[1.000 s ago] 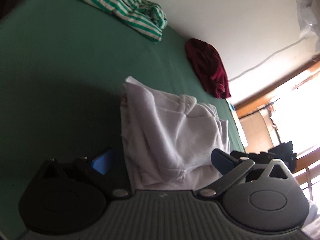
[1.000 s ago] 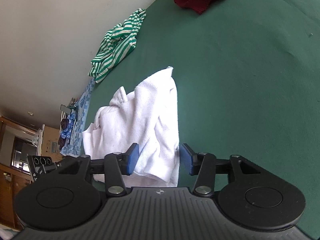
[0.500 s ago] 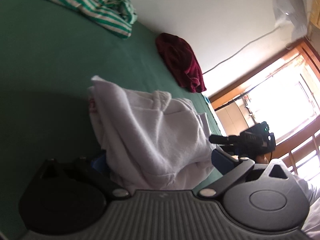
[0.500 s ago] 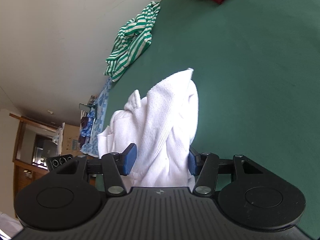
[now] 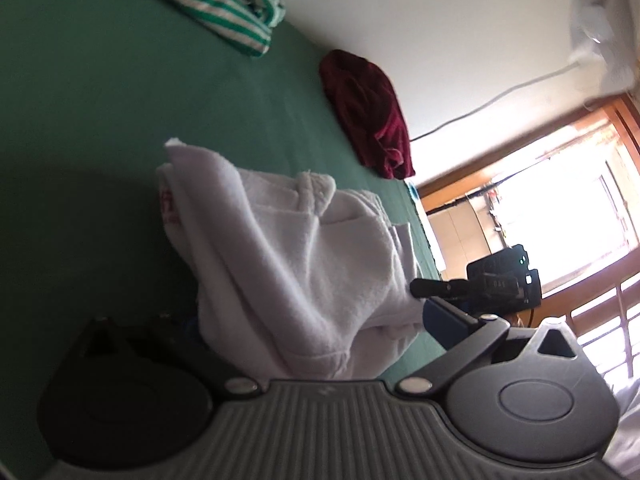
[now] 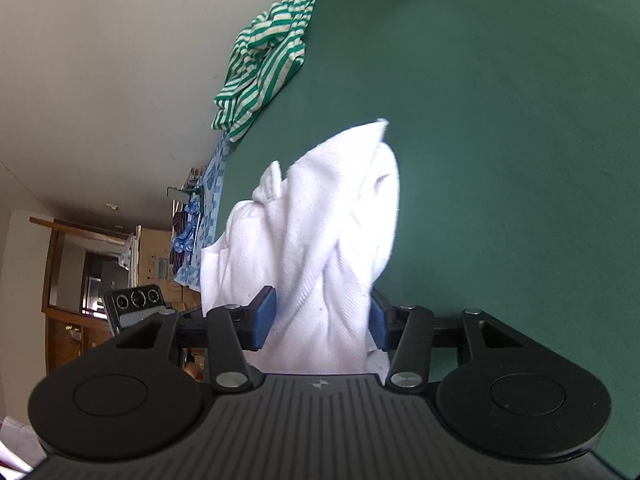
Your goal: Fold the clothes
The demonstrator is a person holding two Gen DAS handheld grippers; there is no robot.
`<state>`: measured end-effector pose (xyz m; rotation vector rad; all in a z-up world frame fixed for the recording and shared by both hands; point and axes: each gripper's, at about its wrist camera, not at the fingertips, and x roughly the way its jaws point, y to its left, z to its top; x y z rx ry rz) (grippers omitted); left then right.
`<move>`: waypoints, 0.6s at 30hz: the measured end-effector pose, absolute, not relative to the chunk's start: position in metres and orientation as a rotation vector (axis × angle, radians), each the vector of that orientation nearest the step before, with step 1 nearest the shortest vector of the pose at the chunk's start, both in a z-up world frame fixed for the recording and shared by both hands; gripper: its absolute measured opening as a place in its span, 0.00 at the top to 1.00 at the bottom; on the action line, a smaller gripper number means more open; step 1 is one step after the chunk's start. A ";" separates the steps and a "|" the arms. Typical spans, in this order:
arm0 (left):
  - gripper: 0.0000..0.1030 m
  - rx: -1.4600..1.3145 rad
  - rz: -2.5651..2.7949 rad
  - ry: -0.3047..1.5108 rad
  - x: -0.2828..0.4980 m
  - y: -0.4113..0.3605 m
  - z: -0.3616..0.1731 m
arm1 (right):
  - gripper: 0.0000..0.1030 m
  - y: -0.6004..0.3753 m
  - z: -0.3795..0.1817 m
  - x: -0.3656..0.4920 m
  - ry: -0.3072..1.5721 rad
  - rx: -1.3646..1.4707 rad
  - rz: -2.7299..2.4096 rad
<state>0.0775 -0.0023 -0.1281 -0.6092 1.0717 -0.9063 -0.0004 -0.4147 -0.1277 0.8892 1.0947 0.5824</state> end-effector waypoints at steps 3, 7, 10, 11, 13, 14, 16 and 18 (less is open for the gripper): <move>0.01 -0.621 -0.925 1.108 0.079 0.002 -0.129 | 0.48 -0.415 -0.124 0.000 1.121 0.857 0.591; 0.01 -0.643 -0.914 1.147 0.081 0.003 -0.129 | 0.48 -0.422 -0.127 -0.002 1.156 0.897 0.577; 0.01 -0.663 -0.910 1.177 0.081 0.005 -0.130 | 0.44 -0.423 -0.120 -0.004 1.191 0.854 0.575; 0.01 -0.667 -0.908 1.181 0.079 0.006 -0.131 | 0.42 -0.423 -0.118 -0.004 1.201 0.844 0.576; 0.01 -0.671 -0.901 1.189 0.075 0.009 -0.130 | 0.42 -0.425 -0.118 -0.005 1.213 0.854 0.571; 0.01 -0.670 -0.897 1.195 0.073 0.010 -0.129 | 0.42 -0.427 -0.119 -0.006 1.216 0.866 0.566; 0.01 -0.673 -0.897 1.200 0.069 0.012 -0.128 | 0.41 -0.429 -0.121 -0.008 1.222 0.890 0.558; 0.01 -0.689 -0.895 1.199 0.068 0.014 -0.130 | 0.40 -0.431 -0.123 -0.010 1.229 0.915 0.549</move>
